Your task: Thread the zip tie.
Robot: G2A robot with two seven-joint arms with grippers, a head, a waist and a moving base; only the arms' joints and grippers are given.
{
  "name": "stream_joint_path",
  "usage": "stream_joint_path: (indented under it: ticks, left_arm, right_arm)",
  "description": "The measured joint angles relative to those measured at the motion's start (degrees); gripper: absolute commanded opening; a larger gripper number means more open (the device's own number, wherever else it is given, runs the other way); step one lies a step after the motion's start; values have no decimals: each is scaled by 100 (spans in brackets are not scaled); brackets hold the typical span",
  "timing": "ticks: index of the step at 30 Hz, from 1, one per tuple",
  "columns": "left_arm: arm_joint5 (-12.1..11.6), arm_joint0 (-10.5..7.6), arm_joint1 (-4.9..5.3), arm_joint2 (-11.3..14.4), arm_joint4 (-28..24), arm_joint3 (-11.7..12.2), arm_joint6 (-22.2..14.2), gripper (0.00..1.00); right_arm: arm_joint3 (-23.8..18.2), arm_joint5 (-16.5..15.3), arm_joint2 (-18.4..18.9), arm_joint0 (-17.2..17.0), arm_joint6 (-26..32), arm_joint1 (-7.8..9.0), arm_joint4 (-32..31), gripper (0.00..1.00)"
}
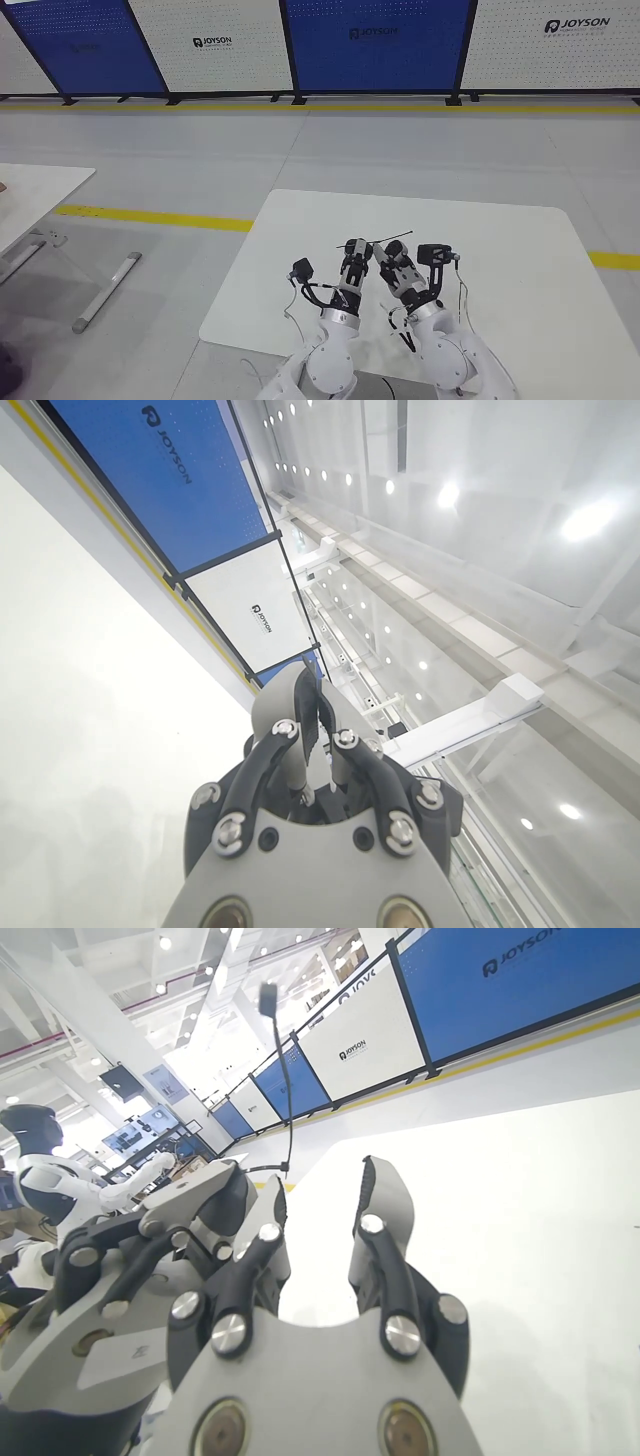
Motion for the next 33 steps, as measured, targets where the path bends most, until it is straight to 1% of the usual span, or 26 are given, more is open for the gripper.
stream_joint_path:
  ticks: [2,4,8,11,13,17,19,25,26,27,29,30,33]
  left_arm:
    - [-1,1,-1,8,60,7,7,0]
    - [-10,15,-4,30,122,3,25,0]
    - [-5,28,-9,42,151,-3,13,0]
    - [0,38,-10,43,175,5,-5,0]
    - [4,48,-10,40,192,12,-14,0]
    - [7,58,-13,34,205,16,-28,0]
    - [9,60,-13,30,220,14,-39,0]
    - [22,73,-15,21,255,7,-72,0]
    - [25,75,-15,19,255,7,-78,0]
    - [27,77,-16,16,251,7,-86,0]
    - [30,77,-17,13,249,10,-100,0]
    - [32,77,-17,11,249,12,-108,0]
    - [37,77,-18,4,249,15,-129,0]
  right_arm:
    - [-2,-21,2,2,21,4,2,29]
    - [-6,-43,4,2,51,10,1,26]
    - [-16,-69,-2,-1,72,17,-15,26]
    - [-19,-84,-12,3,65,20,-18,22]
    - [-22,-98,-16,6,61,23,-18,23]
    - [-27,-112,-19,4,54,28,-18,20]
    - [-29,-113,-21,3,53,31,-17,21]
    - [-17,-94,-36,11,62,35,-21,15]
    - [-14,-94,-38,13,61,36,-21,13]
    - [-9,-94,-41,16,58,37,-21,9]
    - [-4,-94,-46,21,51,38,-23,5]
    - [-2,-94,-48,23,49,38,-24,0]
    - [5,-94,-59,32,47,39,-30,0]
